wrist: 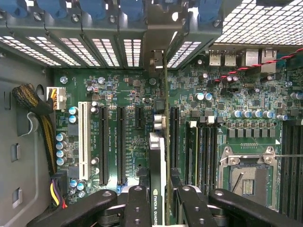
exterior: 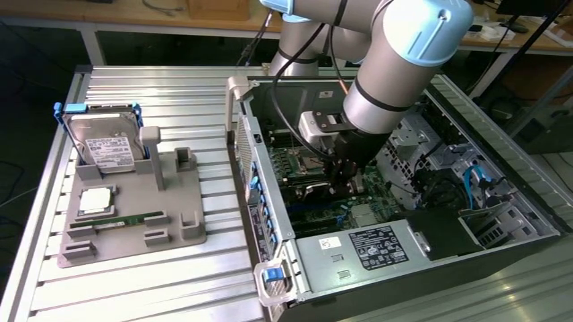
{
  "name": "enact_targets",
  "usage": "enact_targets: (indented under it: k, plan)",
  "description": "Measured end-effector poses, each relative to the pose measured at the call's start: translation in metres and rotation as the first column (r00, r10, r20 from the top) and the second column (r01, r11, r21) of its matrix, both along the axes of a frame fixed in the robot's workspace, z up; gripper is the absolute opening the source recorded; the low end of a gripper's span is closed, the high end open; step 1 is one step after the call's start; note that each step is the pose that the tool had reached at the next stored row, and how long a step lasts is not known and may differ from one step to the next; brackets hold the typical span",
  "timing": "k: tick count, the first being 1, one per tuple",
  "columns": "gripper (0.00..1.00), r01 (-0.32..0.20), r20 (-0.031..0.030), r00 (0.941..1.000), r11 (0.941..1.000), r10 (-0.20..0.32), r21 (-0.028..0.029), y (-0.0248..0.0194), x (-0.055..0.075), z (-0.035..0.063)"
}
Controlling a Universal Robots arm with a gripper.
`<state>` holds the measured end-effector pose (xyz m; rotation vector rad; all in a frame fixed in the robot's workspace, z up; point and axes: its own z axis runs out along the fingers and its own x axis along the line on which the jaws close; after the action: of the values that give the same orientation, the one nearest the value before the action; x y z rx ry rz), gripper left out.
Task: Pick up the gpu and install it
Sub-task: 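Insert the gpu into the slot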
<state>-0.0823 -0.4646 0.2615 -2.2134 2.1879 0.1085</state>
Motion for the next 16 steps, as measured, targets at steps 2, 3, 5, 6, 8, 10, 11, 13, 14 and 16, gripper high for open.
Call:
enact_targets:
  k: [2, 3, 5, 6, 8, 10, 11, 13, 14, 16]
  plan:
    - [0.27, 0.0, -0.0001, 1.0, 1.0, 0.0, -0.0003, -0.0001, -0.0001, -0.0009]
    - [0.27, 0.0, 0.0001, 1.0, 1.0, 0.0, 0.0, 0.0, 0.0, -0.0017]
    - [0.27, 0.0, -0.0001, 1.0, 1.0, 0.0, -0.0004, -0.0001, 0.0, -0.0022]
    - [0.27, 0.0, -0.0001, 1.0, 1.0, 0.0, -0.0003, -0.0001, 0.0, -0.0022]
    - [0.27, 0.0, 0.0002, 1.0, 1.0, 0.0, 0.0002, 0.0, 0.0, -0.0025]
    - [0.27, 0.0, 0.0009, 1.0, 1.0, 0.0, 0.002, 0.0003, 0.0001, -0.0005]
    - [0.27, 0.0, 0.0009, 1.0, 1.0, 0.0, 0.0018, 0.0002, 0.0, -0.0002]
    - [0.27, 0.0, 0.0005, 1.0, 1.0, 0.0, 0.0008, 0.0, 0.0, 0.0003]
    - [0.27, 0.0, 0.0003, 1.0, 1.0, 0.0, 0.0004, 0.0, 0.0, 0.0005]
    - [0.27, 0.0, 0.0001, 1.0, 1.0, 0.0, 0.0, 0.0, 0.0, 0.0019]
